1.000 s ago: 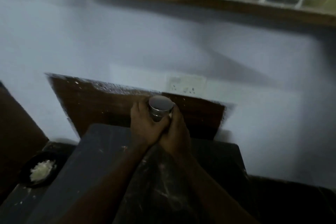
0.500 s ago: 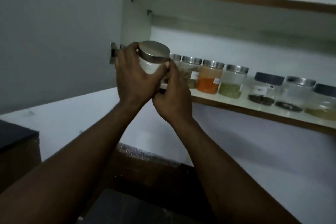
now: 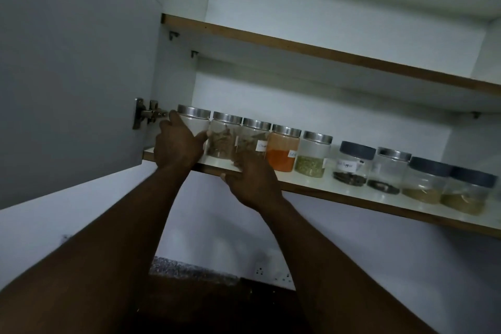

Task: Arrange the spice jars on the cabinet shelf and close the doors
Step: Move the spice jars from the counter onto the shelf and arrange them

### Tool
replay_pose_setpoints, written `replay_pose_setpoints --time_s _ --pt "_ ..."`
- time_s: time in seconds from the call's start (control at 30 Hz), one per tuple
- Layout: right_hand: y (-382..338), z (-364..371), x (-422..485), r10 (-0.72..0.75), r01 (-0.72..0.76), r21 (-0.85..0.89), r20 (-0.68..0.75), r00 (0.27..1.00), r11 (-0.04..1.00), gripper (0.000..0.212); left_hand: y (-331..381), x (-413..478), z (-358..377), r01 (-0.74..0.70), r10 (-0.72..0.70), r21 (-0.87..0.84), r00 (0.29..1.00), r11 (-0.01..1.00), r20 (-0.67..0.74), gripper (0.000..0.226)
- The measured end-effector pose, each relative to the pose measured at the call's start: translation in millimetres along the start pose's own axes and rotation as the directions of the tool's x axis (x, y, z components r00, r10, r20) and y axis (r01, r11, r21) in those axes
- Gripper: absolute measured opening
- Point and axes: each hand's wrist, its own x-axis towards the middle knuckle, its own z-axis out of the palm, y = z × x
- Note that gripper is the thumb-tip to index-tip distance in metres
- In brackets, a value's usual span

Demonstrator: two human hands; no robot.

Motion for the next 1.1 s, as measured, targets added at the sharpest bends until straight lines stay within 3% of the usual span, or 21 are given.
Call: replay_pose_setpoints --time_s 0.17,0.23,0.33,0.4,0.47,0.57,0.7,0.77,0.93,1.1 --pt "2 -6 2 0.022 -0.023 0.01 0.049 0.999 1.0 0.042 -5 -2 0 -0.007 0.005 0.04 0.999 0.999 0.054 0.101" --pt "5 -16 1 0.03 -0.031 0.014 0.103 0.994 0.999 0.045 1 -11 0 -0.031 0.03 0.051 1.0 0.998 0.005 0.1" --pt "13 -33 -3 0.037 -0.037 -0.004 0.154 0.987 0.999 0.045 9 -36 5 -0.202 0.242 0.186 0.944 0.962 -0.224 0.075" --pt "29 -50 -10 0.051 -0.047 -0.026 0.147 0.988 0.999 0.037 28 -56 16 -0.371 0.402 0.165 0.882 0.914 -0.247 0.051" --pt "54 -71 -22 0.084 -0.078 -0.056 0.107 0.991 0.995 0.027 55 -74 33 -0.482 0.479 -0.004 0.87 0.876 -0.117 0.033" --pt "100 -108 -42 0.191 -0.183 -0.129 0.05 0.98 0.974 0.029 103 -100 60 -0.475 0.507 -0.217 0.852 0.853 0.127 0.02" --pt "169 -164 -76 0.285 -0.289 -0.199 -0.051 0.957 0.936 0.028 167 -135 103 -0.478 0.588 -0.348 0.714 0.806 0.381 0.01" --pt "202 -191 -92 0.324 -0.341 -0.231 -0.111 0.94 0.911 0.025 199 -153 125 -0.45 0.596 -0.395 0.669 0.801 0.444 0.002" --pt "258 -240 -117 0.413 -0.441 -0.261 -0.157 0.897 0.858 0.021 273 -197 177 -0.324 0.548 -0.449 0.599 0.833 0.584 0.008" --pt "293 -269 -126 0.431 -0.457 -0.293 -0.15 0.89 0.84 0.017 322 -222 220 -0.362 0.603 -0.482 0.476 0.798 0.641 0.005"
